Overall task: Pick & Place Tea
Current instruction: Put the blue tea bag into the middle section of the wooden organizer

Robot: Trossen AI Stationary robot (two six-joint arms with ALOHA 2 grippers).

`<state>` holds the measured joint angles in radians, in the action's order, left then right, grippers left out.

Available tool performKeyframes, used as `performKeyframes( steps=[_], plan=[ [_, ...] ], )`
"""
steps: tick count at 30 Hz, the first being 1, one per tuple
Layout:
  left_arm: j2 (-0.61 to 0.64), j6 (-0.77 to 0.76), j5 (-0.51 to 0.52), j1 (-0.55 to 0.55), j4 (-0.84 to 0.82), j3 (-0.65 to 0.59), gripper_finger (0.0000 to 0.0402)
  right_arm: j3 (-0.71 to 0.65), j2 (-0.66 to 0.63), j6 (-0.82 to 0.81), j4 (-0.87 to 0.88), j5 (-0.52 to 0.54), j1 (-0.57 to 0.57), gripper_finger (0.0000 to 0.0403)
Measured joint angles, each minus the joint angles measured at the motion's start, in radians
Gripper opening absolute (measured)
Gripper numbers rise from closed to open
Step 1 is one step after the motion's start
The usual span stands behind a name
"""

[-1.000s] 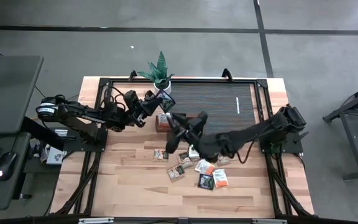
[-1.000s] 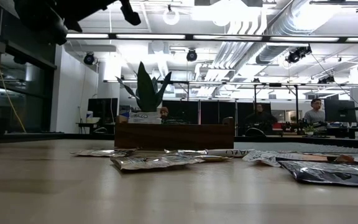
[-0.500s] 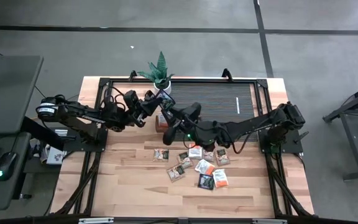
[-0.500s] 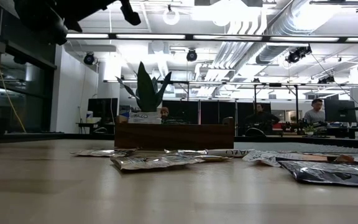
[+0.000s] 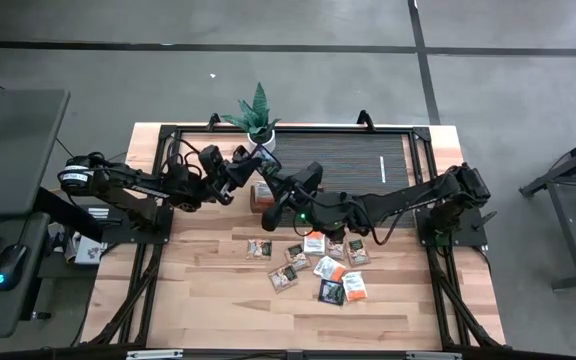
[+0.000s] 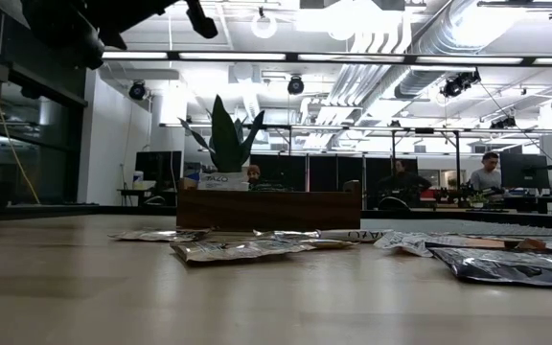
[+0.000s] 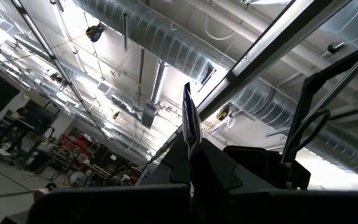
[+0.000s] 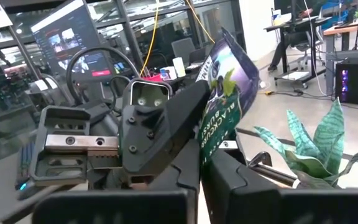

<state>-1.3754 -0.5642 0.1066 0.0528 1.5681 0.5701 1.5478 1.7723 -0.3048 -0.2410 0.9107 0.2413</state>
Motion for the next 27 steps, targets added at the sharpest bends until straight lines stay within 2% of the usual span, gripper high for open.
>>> performKeyframes(
  steps=[18,23,27],
  plan=[
    [0.000,-0.043,0.042,0.000,0.000,-0.001,0.0038,0.000,-0.057,-0.056,0.213,-0.026,0.000,0.0001],
    [0.028,-0.012,0.120,0.000,0.000,-0.001,0.0089,0.000,-0.083,-0.181,0.455,-0.093,0.001,0.0000],
    [0.068,-0.006,0.157,0.000,-0.004,-0.006,0.0149,0.000,-0.135,-0.277,0.701,-0.235,-0.028,0.0000]
  ],
)
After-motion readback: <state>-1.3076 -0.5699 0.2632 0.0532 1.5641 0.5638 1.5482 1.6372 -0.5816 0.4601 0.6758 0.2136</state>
